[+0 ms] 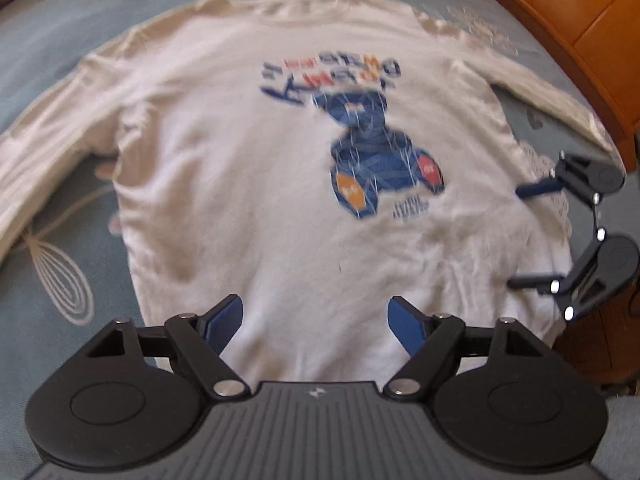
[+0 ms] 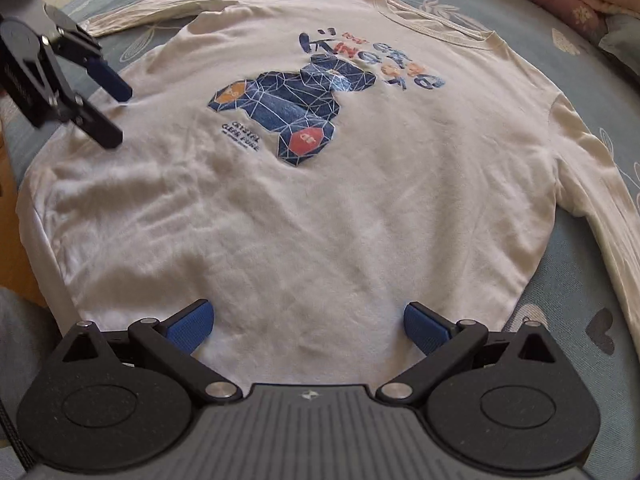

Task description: Fold clothes

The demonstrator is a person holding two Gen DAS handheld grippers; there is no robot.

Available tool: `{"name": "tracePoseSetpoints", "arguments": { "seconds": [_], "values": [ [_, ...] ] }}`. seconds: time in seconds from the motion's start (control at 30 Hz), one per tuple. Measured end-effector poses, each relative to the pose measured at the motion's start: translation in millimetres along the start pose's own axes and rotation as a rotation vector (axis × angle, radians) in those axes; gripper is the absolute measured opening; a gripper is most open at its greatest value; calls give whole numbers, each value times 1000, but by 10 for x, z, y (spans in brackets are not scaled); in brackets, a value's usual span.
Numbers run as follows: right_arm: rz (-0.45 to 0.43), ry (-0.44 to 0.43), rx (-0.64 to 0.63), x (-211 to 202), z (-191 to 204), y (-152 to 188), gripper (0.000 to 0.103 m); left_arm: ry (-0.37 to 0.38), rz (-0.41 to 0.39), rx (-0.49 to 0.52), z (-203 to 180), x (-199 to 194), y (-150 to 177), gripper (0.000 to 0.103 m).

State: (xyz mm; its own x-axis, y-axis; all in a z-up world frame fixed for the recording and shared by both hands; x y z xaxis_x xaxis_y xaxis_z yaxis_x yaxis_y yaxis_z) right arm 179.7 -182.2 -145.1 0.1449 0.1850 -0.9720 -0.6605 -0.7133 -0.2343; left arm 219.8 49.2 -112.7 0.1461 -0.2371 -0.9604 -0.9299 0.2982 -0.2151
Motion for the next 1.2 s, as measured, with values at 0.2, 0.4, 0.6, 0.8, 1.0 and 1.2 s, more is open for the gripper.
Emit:
{"name": "tracePoseSetpoints", "arguments": {
  "seconds": [0.2, 0.4, 0.6, 0.8, 1.0, 1.2],
  "values": [
    [10, 17, -9, 12, 24, -7, 103, -67, -124, -63, 379, 129, -547, 80],
    [91, 30, -2, 30, 24, -78, 103, -22, -47, -51, 436, 119, -36, 82],
    [115, 87, 38, -27, 37, -400, 103, -44, -195, -42, 883, -384, -359, 81],
    [67, 131, 55, -40, 126, -1053, 103, -57, -310, -73, 1416, -331, -861, 80],
    [16, 115, 14, 35, 379, -1660, 103, 57, -214, -49, 1416, -5, -636, 80],
    [1, 70, -6, 148, 614, -1996, 103, 74, -182, -79, 1700, -181, -269, 82]
  ]
}}
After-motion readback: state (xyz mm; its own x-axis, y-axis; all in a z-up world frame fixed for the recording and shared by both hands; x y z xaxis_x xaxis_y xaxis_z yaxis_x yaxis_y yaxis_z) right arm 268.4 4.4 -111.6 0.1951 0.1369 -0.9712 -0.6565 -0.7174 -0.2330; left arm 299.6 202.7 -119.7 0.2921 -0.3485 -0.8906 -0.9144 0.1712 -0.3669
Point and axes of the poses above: each gripper's, at about its wrist camera, not at the fingertips, and x roughly the way its jaws point, z to its left, y to its underside, the point moved 8 cm from there along x, roughly the way its jaws point, and after that the axes turned 11 degrees about z, right-handed, at the moved point
